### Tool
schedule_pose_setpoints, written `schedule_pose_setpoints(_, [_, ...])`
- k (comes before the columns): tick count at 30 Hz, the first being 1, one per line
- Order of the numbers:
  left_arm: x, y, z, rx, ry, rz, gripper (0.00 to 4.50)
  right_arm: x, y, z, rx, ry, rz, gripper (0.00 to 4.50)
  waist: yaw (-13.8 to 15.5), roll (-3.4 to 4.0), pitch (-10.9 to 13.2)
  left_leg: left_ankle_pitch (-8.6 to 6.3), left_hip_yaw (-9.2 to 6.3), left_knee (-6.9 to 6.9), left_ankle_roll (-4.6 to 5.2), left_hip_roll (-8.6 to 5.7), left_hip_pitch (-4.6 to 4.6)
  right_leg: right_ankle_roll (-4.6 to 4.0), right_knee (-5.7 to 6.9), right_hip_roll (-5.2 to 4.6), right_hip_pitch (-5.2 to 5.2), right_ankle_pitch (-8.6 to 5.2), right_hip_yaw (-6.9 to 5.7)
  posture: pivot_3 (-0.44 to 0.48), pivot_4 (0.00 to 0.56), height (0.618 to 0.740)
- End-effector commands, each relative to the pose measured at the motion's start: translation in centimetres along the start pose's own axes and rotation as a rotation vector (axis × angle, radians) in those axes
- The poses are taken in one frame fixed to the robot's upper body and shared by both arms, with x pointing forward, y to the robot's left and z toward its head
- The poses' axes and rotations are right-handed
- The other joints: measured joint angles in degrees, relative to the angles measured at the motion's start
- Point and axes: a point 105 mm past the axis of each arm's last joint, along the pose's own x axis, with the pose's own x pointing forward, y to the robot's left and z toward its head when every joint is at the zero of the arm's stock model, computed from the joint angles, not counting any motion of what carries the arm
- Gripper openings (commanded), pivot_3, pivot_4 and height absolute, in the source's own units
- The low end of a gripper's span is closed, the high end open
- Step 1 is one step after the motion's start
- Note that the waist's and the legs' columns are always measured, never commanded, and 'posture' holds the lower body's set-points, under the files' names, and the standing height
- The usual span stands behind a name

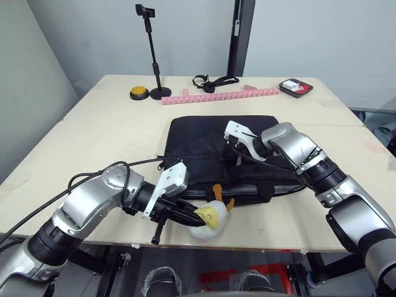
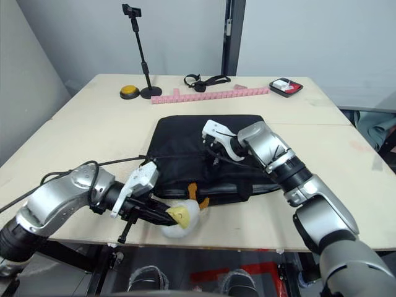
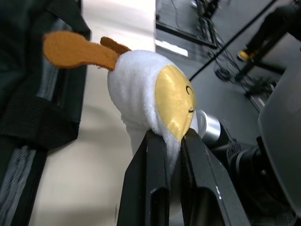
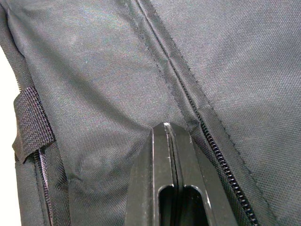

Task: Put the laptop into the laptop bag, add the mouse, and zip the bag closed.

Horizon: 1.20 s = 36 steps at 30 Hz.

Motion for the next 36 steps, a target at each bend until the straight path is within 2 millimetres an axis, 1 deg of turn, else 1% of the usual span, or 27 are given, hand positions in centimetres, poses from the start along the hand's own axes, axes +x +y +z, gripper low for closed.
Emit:
schedule_pose_setpoints(1, [1.3, 2.2, 0.3, 0.128, 0.058, -0.019, 0.05, 0.6, -0.2, -3.3, 0.081, 0.114, -0.02, 0.0, 0.4, -0.01, -0.1, 0.0, 0.0, 0.01, 0.0, 0.0, 0.02, 0.0, 0.01, -0.01, 0.03, 0.0, -0.01, 0.0, 0.15, 0.739])
schedule_pose_setpoints(5, [3.0, 3.8, 1.0, 0.178, 0.034, -0.03, 0.05, 0.5, 0.1, -3.4, 0.091, 0.112, -0.021, 0.0, 0.4, 0.01, -0.2, 0.0, 0.05, 0.06, 0.01, -0.01, 0.06, -0.02, 0.03, -0.03, 0.07, 0.01, 0.04, 0.0, 0.15, 0.739])
schedule_pose_setpoints(9, [4.5, 4.2, 2.7, 0.176, -0.062, -0.089, 0.05, 0.5, 0.2, -3.4, 0.097, 0.11, -0.021, 0.0, 0.7, 0.0, -0.2, 0.01, 0.04, 0.03, 0.01, 0.0, 0.03, -0.02, 0.02, -0.02, 0.06, 0.02, 0.0, 0.0, 0.15, 0.739])
schedule_pose_setpoints(12, [5.2, 4.3, 3.4, 0.185, -0.09, -0.129, 0.05, 0.5, 0.1, -3.3, 0.098, 0.106, -0.023, 0.0, 0.9, -0.01, -0.2, 0.01, 0.05, 0.04, 0.02, 0.0, 0.06, -0.03, 0.04, -0.02, 0.07, 0.02, 0.02, 0.0, 0.15, 0.739])
schedule_pose_setpoints(15, [5.5, 4.6, 4.1, 0.187, -0.122, -0.136, 0.05, 0.6, 0.1, -3.2, 0.099, 0.104, -0.024, 0.0, 0.9, -0.01, -0.2, 0.01, 0.06, 0.05, 0.03, 0.0, 0.07, -0.03, 0.04, -0.03, 0.08, 0.03, 0.03, 0.0, 0.15, 0.739])
schedule_pose_setpoints(19, [5.9, 5.0, 4.1, 0.177, -0.135, -0.141, 0.05, 0.7, 0.2, -3.1, 0.099, 0.099, -0.021, 0.0, 0.9, -0.01, -0.2, 0.01, 0.06, 0.05, 0.04, 0.0, 0.08, -0.03, 0.04, -0.03, 0.09, 0.03, 0.03, 0.0, 0.15, 0.739])
schedule_pose_setpoints(25, [6.3, 4.2, 4.5, 0.157, -0.164, -0.217, 0.05, 0.8, 0.1, -2.9, 0.095, 0.096, -0.022, 0.0, 0.9, -0.02, -0.2, 0.01, 0.05, 0.05, 0.04, 0.0, 0.09, -0.03, 0.04, -0.03, 0.1, 0.03, 0.02, 0.0, 0.15, 0.739])
schedule_pose_setpoints(29, [5.7, 4.1, 4.1, 0.111, -0.152, -0.219, 0.05, 0.7, 0.0, -2.8, 0.096, 0.092, -0.026, 0.0, 0.9, -0.02, -0.2, 0.01, 0.05, 0.05, 0.04, 0.0, 0.12, -0.04, 0.06, -0.03, 0.11, 0.03, 0.02, 0.0, 0.15, 0.739])
schedule_pose_setpoints(30, [5.3, 4.1, 3.7, 0.087, -0.14, -0.214, 0.42, 0.7, 0.0, -2.9, 0.097, 0.092, -0.027, 0.0, 0.9, -0.02, -0.2, 0.01, 0.05, 0.05, 0.04, 0.0, 0.12, -0.04, 0.06, -0.03, 0.11, 0.03, 0.02, 0.0, 0.15, 0.739])
schedule_pose_setpoints(31, [5.0, 4.0, 3.3, 0.076, -0.126, -0.209, 0.91, 0.7, 0.0, -2.9, 0.098, 0.093, -0.028, 0.0, 0.8, -0.02, -0.2, 0.01, 0.06, 0.05, 0.04, 0.0, 0.12, -0.03, 0.06, -0.03, 0.1, 0.03, 0.02, 0.0, 0.15, 0.739])
schedule_pose_setpoints(33, [4.4, 4.1, 2.6, 0.065, -0.099, -0.181, 1.45, 0.7, 0.0, -3.0, 0.1, 0.093, -0.028, 0.0, 0.8, -0.01, -0.2, 0.01, 0.05, 0.04, 0.04, 0.0, 0.12, -0.03, 0.06, -0.03, 0.1, 0.03, 0.02, 0.0, 0.15, 0.739])
schedule_pose_setpoints(34, [4.2, 4.3, 2.4, 0.067, -0.094, -0.158, 1.88, 0.7, 0.0, -3.0, 0.1, 0.092, -0.028, 0.0, 0.8, -0.01, -0.2, 0.01, 0.05, 0.04, 0.04, 0.0, 0.12, -0.03, 0.05, -0.03, 0.1, 0.03, 0.02, 0.0, 0.15, 0.739])
schedule_pose_setpoints(36, [3.8, 4.8, 2.1, 0.057, -0.091, -0.114, 2.56, 0.6, 0.1, -3.1, 0.101, 0.091, -0.027, 0.0, 0.8, -0.01, -0.2, 0.01, 0.05, 0.03, 0.04, 0.01, 0.13, -0.03, 0.05, -0.03, 0.1, 0.02, 0.02, 0.0, 0.15, 0.739])
